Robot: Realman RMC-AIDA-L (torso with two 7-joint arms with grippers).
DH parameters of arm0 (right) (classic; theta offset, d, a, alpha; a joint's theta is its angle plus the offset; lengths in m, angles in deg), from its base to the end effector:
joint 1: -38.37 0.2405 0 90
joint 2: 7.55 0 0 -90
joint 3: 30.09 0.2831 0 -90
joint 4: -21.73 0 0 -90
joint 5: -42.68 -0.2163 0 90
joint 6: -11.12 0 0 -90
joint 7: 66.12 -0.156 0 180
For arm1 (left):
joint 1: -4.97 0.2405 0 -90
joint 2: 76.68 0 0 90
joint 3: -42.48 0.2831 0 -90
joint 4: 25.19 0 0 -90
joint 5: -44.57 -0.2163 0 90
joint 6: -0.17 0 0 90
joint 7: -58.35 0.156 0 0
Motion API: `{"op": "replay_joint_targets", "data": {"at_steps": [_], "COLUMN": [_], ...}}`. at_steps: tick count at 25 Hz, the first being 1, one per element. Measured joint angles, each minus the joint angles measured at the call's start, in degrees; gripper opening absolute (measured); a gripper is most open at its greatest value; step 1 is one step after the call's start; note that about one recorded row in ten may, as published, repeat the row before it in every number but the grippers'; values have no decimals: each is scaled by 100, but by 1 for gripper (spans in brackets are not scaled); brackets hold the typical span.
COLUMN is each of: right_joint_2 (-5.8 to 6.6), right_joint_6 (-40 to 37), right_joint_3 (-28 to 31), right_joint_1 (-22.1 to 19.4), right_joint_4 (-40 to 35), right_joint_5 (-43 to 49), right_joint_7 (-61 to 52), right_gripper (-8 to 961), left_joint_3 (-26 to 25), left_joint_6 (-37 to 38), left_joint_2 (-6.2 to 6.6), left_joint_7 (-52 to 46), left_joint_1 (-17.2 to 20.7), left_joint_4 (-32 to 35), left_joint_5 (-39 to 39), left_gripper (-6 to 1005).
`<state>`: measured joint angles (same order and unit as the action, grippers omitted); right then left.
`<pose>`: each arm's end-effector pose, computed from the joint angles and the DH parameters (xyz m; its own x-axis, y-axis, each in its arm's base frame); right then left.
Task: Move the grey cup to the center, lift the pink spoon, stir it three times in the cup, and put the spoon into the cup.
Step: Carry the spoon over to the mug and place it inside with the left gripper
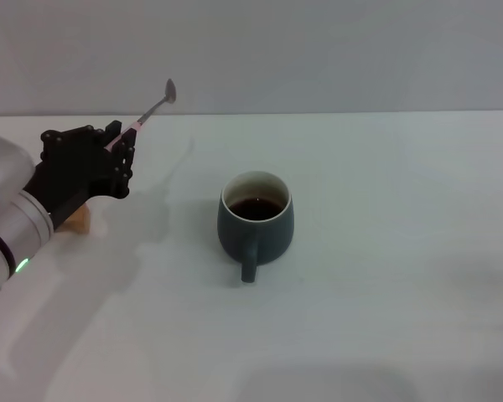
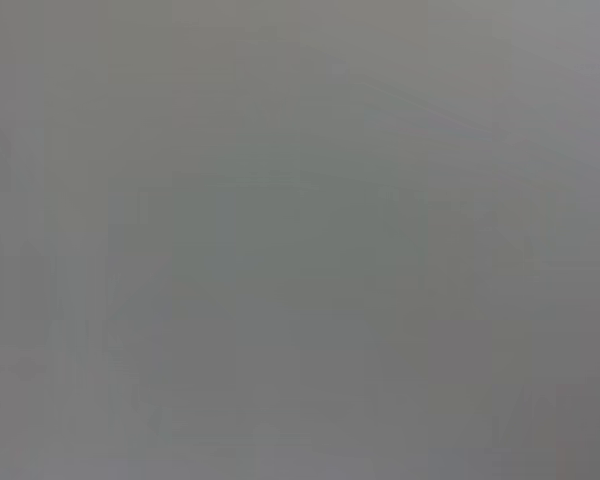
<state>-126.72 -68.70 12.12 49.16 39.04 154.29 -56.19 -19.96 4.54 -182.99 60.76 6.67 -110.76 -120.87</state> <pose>0.3934 0.2692 -0.0009 0.7976 0.1286 -0.5894 -0.6026 0.2154 -0.7684 -0.2504 0.3236 -0.0063 0.8829 0.1227 0.4533 0.4599 -0.4216 -0.7815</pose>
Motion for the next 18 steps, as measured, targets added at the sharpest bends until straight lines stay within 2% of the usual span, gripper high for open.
{"op": "replay_joint_targets", "data": {"at_steps": [5, 16, 18], "right_joint_2": [0, 0, 0], "right_joint_6": [0, -32, -39], "right_joint_3": [216, 445, 472], "right_joint_1": [-62, -231, -252], "right_joint_4": [-47, -70, -70], "right_joint_5": [0, 0, 0], "right_joint_7": [0, 0, 0], "right_gripper": [-2, -2, -2], "left_joint_3": [-96, -178, -207], "left_joint_6": [-566, -1075, -1445], "left_joint_2": [-9, -52, -73], "left_joint_7": [371, 752, 1003], "left_joint_1": [-9, -92, -120], "left_joint_4": [-406, -787, -1030], "left_joint_5": [2, 11, 28], "left_gripper": [141, 140, 141]}}
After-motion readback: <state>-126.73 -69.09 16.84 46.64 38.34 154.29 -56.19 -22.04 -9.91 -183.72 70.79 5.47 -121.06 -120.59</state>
